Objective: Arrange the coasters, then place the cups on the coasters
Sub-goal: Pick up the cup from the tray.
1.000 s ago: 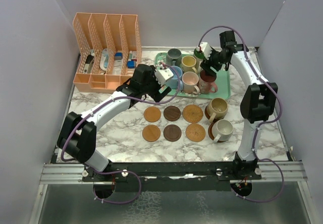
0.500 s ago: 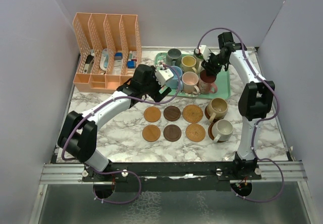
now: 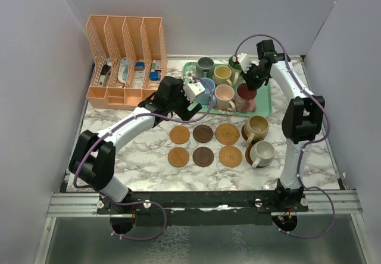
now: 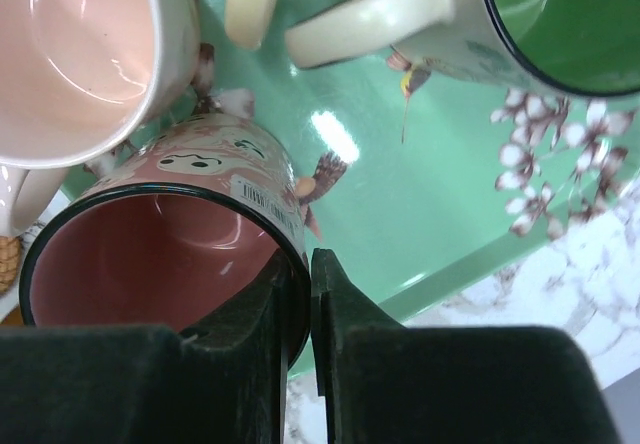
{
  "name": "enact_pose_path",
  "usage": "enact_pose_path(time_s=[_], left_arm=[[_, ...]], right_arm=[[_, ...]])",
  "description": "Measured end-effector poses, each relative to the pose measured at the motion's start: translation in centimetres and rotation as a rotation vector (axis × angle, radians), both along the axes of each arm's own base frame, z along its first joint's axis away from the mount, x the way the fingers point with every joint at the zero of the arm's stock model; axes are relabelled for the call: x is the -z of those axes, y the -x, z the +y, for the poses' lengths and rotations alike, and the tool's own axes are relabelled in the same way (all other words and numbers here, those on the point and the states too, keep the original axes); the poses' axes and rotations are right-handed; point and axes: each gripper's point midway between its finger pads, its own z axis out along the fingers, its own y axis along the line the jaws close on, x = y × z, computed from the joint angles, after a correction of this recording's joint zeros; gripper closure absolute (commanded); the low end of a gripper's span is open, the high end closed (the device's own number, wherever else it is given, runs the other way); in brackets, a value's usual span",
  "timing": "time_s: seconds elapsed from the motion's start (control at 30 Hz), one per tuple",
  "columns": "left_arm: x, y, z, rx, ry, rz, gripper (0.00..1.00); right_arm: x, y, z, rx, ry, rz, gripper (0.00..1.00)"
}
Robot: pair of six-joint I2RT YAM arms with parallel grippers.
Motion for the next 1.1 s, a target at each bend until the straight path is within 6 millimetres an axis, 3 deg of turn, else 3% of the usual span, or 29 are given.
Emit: enact_pose_path(time_s=[0.2, 0.5, 0.63, 0.83, 1.1], left_arm=[[0.4, 0.1, 0.0, 0.003, -0.009, 0.008, 0.01], [0.7, 0.2, 0.1, 0.007, -0.015, 0.021, 0.01], [0.8, 0.3, 0.0, 0.01, -0.015, 0.023, 0.01], [0.9, 0.4, -0.1, 0.015, -0.013, 0.027, 0.01], [0.9, 0.4, -0.1, 0.017, -0.012, 0.027, 0.01]], right_arm=[[0.0, 1.1, -1.3, 0.156, 0.014, 0.033, 0.87], [0.3, 4.5, -3.3, 0.33, 0.056, 0.078, 0.66], [-0.2, 5.6, -3.5, 0.336, 0.057, 0.077, 0.52], [-1.5, 5.1, -3.0, 0.267, 0.037, 0.03, 0.4], [-2.3, 2.3, -1.6, 0.118, 0.011, -0.021, 0.38]])
